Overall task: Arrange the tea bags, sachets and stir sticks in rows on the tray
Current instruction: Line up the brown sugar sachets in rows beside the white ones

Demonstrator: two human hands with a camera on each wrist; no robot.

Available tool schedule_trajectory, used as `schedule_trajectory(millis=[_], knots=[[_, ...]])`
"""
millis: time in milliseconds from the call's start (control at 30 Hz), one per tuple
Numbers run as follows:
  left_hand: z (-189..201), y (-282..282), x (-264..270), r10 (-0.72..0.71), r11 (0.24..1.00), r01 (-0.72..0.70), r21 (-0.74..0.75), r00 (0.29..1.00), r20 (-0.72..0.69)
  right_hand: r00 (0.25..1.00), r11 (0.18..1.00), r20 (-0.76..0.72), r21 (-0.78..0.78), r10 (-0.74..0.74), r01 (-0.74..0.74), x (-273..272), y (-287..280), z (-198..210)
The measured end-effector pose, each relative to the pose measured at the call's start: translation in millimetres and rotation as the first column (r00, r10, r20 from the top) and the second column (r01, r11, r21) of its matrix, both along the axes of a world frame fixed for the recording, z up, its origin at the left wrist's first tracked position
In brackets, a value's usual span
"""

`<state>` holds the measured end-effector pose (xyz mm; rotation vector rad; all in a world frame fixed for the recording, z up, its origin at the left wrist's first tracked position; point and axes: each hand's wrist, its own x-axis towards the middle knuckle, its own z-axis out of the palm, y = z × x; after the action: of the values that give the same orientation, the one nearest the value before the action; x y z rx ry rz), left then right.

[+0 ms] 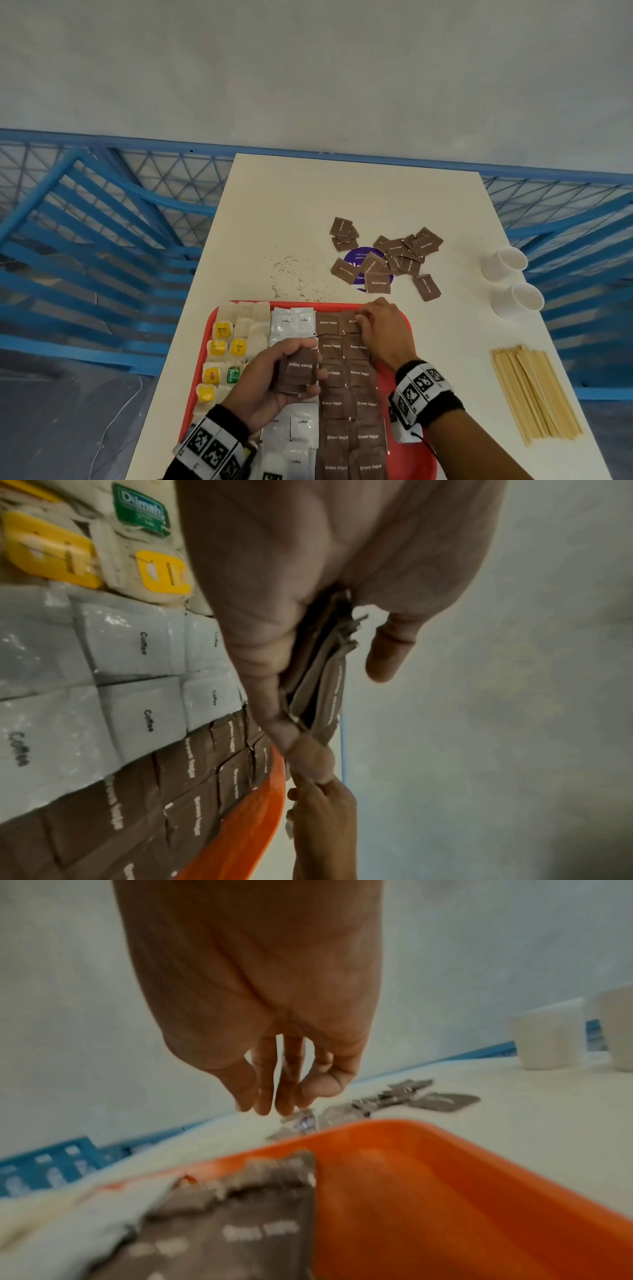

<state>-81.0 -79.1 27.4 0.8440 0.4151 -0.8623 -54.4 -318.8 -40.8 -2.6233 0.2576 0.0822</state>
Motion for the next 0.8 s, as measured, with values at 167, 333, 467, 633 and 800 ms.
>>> schedule_trajectory(millis=[167, 333, 467, 633, 800], knots=[[3.1, -0.4, 2.3, -0.096, 0.994, 0.1, -0.037, 0.99, 0.099, 0.997, 0.911, 0.013, 0.405, 0.082, -0.08, -30.9, 19.5, 63.3], [10.3, -20.3, -8.1, -0.216, 0.965, 0.157, 0.212, 0.932, 0.291, 0.995, 0.804, -0.065, 0.594, 0.071, -0.019, -64.1, 23.0, 81.2], [13.5, -28.3, -16.3, -0.271, 0.92, 0.122, 0.373, 0.884, 0.38, 0.995, 0.638, -0.101, 0.767, 0.007, 0.074, -80.0, 14.9, 93.0], [6.5, -27.3, -19.9, -0.321, 0.89, 0.106, 0.443, 0.836, 0.445, 0.991, 0.619, -0.109, 0.784, 0.084, 0.034, -93.8, 6.5, 92.5], [3.2, -28.7, -22.9, -0.179, 0.933, 0.04, 0.359, 0.914, 0.364, 0.99, 0.511, -0.14, 0.851, -0.005, 0.123, -103.6, 11.0, 86.1]])
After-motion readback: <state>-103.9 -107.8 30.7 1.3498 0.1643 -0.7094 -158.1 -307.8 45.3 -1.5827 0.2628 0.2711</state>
